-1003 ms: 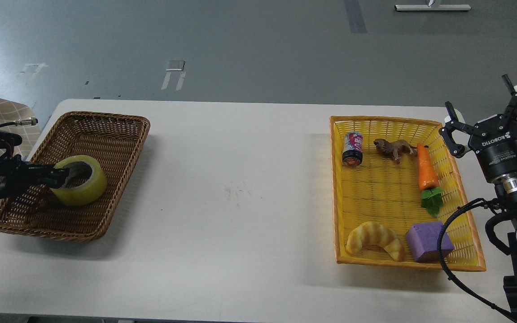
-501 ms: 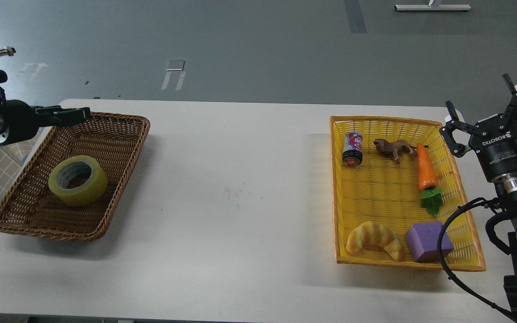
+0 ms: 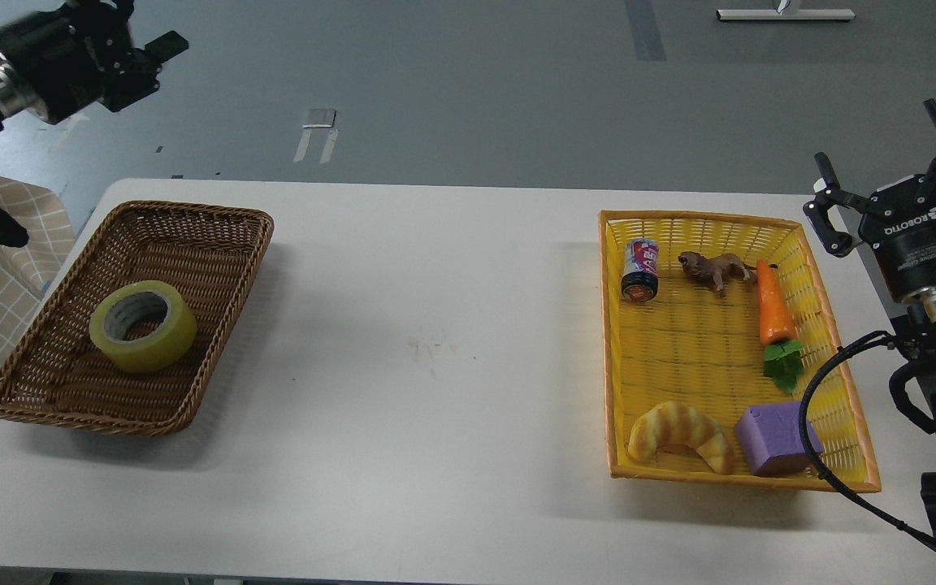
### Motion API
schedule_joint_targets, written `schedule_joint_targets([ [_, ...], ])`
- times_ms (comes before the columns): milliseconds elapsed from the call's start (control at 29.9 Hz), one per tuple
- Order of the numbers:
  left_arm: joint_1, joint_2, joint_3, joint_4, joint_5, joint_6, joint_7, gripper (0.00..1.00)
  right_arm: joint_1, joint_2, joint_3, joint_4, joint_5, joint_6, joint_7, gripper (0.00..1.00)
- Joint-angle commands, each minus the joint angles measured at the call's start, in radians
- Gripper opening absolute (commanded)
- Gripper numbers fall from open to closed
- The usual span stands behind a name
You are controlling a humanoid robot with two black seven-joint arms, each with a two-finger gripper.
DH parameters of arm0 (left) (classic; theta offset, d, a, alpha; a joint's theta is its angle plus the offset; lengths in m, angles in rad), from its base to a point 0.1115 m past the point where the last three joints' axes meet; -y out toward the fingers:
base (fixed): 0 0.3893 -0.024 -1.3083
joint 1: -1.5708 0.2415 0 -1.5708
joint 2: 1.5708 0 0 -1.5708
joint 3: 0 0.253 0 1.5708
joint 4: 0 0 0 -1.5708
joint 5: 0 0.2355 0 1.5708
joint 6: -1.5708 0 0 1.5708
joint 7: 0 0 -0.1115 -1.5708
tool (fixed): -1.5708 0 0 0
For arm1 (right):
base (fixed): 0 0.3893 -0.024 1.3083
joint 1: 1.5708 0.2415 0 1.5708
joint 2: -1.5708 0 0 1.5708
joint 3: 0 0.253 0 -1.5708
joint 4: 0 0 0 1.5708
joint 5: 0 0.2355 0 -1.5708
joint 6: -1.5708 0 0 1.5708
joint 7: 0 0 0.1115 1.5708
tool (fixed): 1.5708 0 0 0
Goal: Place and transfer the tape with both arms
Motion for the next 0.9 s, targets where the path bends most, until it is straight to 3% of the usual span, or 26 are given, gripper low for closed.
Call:
schedule_joint_targets([
  [0,0.014,-0.088,-0.106,-0.001,-0.01,-0.004,-0.003,0.98,0.07,-0.044,-0.008,-0.007,-0.006,0.0,-0.002,0.99],
  [401,0.139,-0.305,-0.31,-0.033,-0.078,-0.036,0.003,0.98,0.268,-0.086,-0.111,-0.123,-0.006,0.0,-0.004,1.0],
  [602,0.211,-0.368,-0.442,-0.073,-0.087,-0.036,0.006,0.98,0.325,-0.059,-0.153,-0.224,-0.001,0.0,-0.004,1.0],
  [869,0.292,-0.386,-0.498,-0.188,-0.102,-0.036,0.011,0.98,0.321,0.009,-0.148,-0.226,0.003,0.0,-0.002,1.0],
])
